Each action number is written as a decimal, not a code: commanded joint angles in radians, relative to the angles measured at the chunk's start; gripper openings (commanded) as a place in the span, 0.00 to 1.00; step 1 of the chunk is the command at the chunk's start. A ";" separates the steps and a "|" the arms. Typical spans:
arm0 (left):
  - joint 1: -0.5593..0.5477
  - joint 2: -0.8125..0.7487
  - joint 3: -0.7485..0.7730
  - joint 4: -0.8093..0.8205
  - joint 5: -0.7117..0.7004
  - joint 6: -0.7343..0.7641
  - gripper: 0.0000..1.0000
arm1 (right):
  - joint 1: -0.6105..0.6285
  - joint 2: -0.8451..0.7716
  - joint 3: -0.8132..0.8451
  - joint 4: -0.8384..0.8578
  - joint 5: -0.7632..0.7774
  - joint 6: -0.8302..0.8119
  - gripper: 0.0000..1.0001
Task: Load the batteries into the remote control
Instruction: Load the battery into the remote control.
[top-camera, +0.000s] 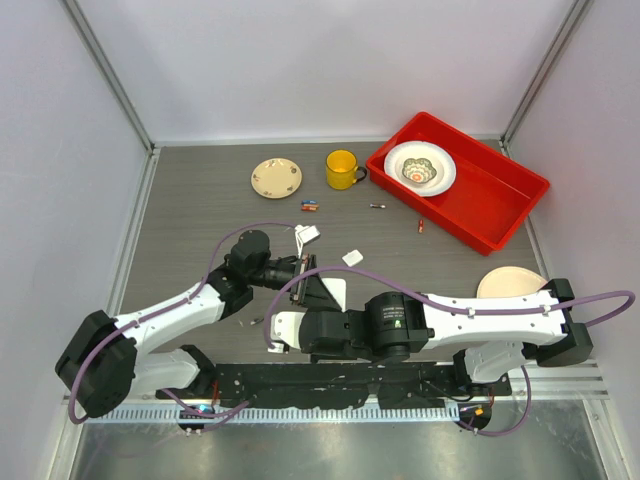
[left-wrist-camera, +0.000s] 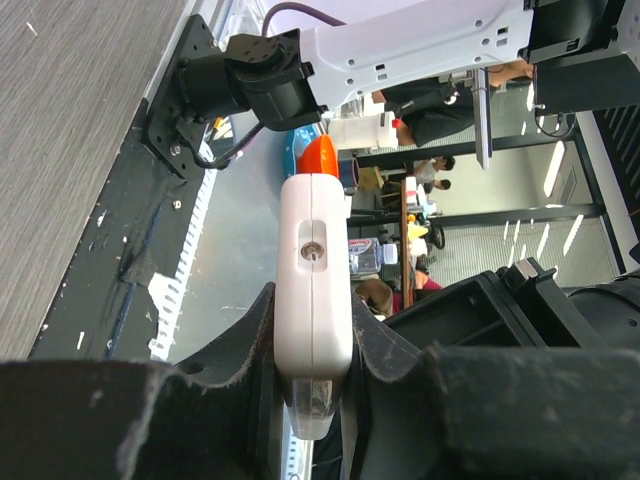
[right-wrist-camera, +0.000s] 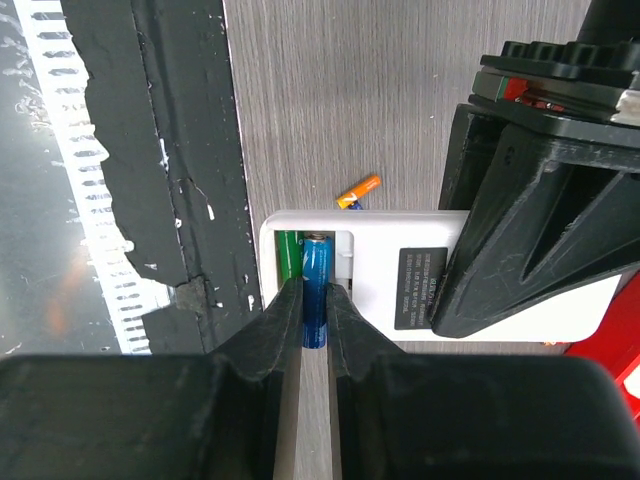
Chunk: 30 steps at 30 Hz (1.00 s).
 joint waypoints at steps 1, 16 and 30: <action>-0.017 -0.022 0.016 0.129 0.020 -0.066 0.00 | 0.003 0.020 -0.001 0.090 0.030 -0.018 0.01; -0.017 -0.008 0.022 0.143 0.017 -0.072 0.00 | 0.003 0.010 -0.008 0.087 0.051 0.014 0.21; -0.015 0.017 0.020 0.206 0.006 -0.112 0.00 | 0.001 -0.027 -0.060 0.093 0.065 0.042 0.26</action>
